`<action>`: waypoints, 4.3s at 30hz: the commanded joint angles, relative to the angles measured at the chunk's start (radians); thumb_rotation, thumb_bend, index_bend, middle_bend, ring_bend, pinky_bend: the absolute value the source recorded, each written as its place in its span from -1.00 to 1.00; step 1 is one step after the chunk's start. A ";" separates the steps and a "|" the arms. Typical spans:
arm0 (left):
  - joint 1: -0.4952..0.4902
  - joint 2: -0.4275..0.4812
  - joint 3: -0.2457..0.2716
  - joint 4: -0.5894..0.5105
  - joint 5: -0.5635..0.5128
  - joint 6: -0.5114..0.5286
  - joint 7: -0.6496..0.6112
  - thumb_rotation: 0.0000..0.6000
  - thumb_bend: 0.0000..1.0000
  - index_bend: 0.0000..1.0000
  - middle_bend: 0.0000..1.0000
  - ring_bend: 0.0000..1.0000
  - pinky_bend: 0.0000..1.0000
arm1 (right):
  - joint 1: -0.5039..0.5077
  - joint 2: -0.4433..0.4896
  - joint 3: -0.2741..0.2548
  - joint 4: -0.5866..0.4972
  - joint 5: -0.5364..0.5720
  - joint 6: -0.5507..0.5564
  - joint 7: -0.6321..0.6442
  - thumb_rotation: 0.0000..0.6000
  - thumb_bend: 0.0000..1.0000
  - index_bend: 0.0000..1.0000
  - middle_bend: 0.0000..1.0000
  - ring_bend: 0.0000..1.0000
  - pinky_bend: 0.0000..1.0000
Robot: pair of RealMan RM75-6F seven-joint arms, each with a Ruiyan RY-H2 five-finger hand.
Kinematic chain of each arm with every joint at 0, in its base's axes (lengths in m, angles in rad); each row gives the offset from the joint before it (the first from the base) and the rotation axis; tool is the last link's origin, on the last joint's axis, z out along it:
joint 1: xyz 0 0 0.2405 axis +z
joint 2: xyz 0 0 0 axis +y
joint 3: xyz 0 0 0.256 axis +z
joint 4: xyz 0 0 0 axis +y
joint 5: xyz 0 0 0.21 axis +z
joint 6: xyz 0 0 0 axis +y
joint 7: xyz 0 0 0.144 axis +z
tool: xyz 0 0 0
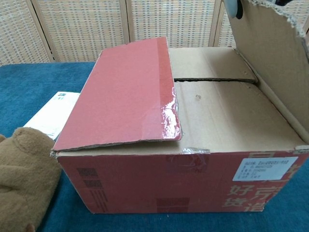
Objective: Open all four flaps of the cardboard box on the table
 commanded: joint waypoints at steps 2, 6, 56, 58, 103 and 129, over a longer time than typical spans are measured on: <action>0.001 0.000 -0.001 0.000 0.000 0.001 -0.005 0.86 -0.48 -0.86 -1.00 -1.00 -1.00 | -0.006 0.040 0.010 -0.012 0.004 0.001 0.003 1.00 1.00 -0.08 -0.02 -0.86 -0.91; 0.003 -0.001 0.001 0.004 0.003 0.002 -0.010 0.86 -0.48 -0.86 -1.00 -1.00 -1.00 | -0.018 0.080 0.013 -0.016 0.009 0.004 0.017 1.00 1.00 -0.08 -0.02 -0.86 -0.91; -0.115 0.146 -0.040 -0.030 0.167 -0.131 -0.101 0.87 -0.48 -0.86 -1.00 -1.00 -1.00 | -0.217 0.058 -0.032 0.106 0.082 0.144 0.092 1.00 0.27 -0.50 -0.60 -1.00 -0.91; -0.133 0.163 -0.048 -0.035 0.187 -0.154 -0.132 0.86 -0.49 -0.86 -1.00 -1.00 -1.00 | -0.236 0.048 -0.039 0.108 0.104 0.155 0.081 1.00 -0.11 -0.57 -0.68 -1.00 -0.91; -0.862 -0.032 -0.136 0.165 0.505 -0.769 -0.606 0.86 0.53 -0.78 -0.91 -1.00 -1.00 | -0.467 -0.083 -0.064 0.116 0.254 0.368 -0.013 1.00 -0.74 -0.75 -0.86 -1.00 -0.91; -0.972 -0.157 -0.116 0.225 0.352 -0.823 -0.572 0.85 0.72 -0.35 -0.39 -0.80 -1.00 | -0.498 -0.093 -0.057 0.150 0.253 0.357 0.050 1.00 -0.74 -0.75 -0.86 -1.00 -0.91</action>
